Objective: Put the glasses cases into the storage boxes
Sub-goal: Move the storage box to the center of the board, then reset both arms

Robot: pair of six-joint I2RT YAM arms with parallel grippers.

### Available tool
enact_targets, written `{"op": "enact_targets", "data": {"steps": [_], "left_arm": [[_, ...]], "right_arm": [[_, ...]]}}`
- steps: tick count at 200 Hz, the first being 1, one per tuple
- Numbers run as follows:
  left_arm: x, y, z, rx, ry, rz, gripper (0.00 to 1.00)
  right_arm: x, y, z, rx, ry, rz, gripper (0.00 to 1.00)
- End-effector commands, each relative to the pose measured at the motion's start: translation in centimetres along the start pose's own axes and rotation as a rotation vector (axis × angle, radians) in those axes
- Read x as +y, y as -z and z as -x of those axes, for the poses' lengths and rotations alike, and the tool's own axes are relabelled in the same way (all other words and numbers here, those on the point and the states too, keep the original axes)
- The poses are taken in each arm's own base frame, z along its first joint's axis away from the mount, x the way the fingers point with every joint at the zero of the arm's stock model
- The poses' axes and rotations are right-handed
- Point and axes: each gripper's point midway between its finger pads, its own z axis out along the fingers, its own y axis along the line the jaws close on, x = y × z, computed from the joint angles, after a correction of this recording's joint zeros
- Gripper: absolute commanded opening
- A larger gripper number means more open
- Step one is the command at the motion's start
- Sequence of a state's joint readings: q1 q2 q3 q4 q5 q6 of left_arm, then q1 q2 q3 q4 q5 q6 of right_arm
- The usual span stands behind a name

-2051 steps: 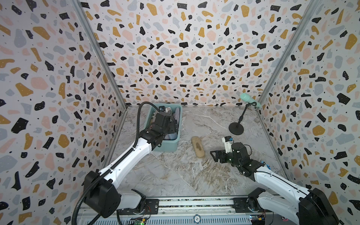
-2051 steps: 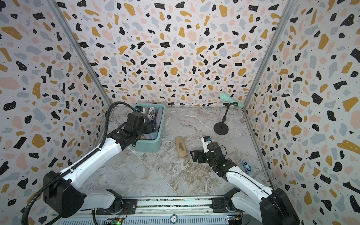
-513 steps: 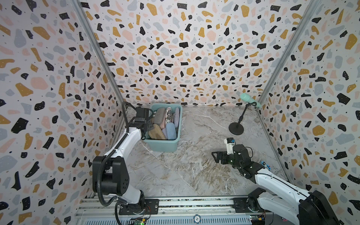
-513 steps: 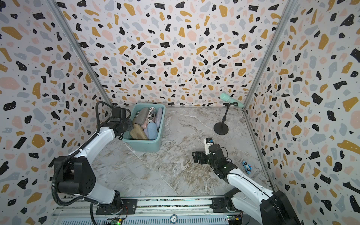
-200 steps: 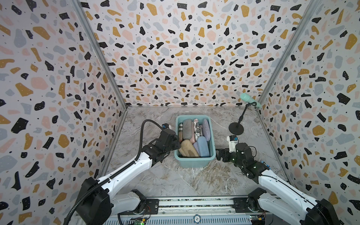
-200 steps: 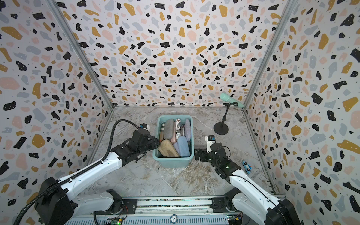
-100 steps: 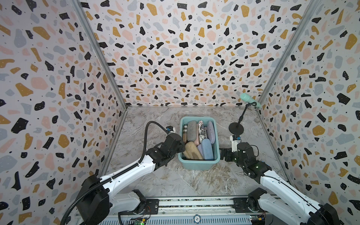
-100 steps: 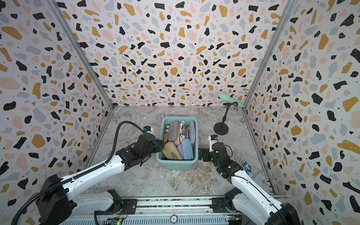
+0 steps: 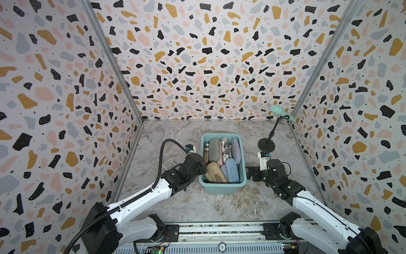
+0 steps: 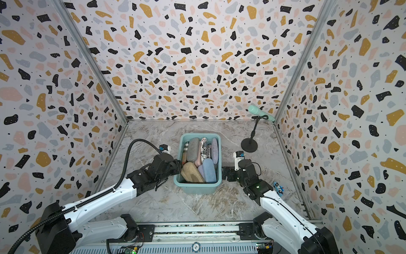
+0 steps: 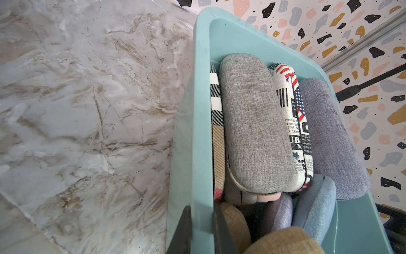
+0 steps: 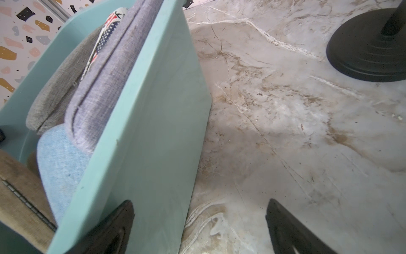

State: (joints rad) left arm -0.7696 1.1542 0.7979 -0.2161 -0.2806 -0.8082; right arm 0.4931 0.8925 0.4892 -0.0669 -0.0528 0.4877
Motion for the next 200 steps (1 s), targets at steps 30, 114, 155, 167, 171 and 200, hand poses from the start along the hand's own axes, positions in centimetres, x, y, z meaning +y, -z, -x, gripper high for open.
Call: {"op": "enact_targets", "data": {"steps": [30, 114, 155, 167, 171, 200], "left_arm": [[-3.7, 5.5, 8.3, -0.282, -0.054, -0.114, 0.77], [1.4, 10.8, 11.1, -0.428, -0.207, 0.129, 0.99], [5.8, 9.0, 8.6, -0.456, -0.136, 0.272, 0.99], [6.7, 9.1, 8.6, -0.487, -0.142, 0.309, 0.99], [7.2, 9.2, 8.7, -0.506, -0.134, 0.335, 0.99], [10.2, 10.5, 9.0, -0.635, -0.181, 0.499, 1.0]], "right_arm": [[-0.1, 2.0, 3.6, -0.105, 0.029, -0.046, 1.0], [1.7, 7.7, 9.5, -0.429, -0.054, 0.039, 0.99], [-1.8, 8.4, 9.8, -0.562, -0.091, -0.114, 0.99], [-2.2, 8.6, 10.1, -0.594, -0.07, -0.139, 0.99], [-2.4, 8.6, 10.2, -0.603, -0.067, -0.151, 0.99], [-2.6, 9.3, 11.2, -0.692, 0.043, -0.196, 0.99]]}}
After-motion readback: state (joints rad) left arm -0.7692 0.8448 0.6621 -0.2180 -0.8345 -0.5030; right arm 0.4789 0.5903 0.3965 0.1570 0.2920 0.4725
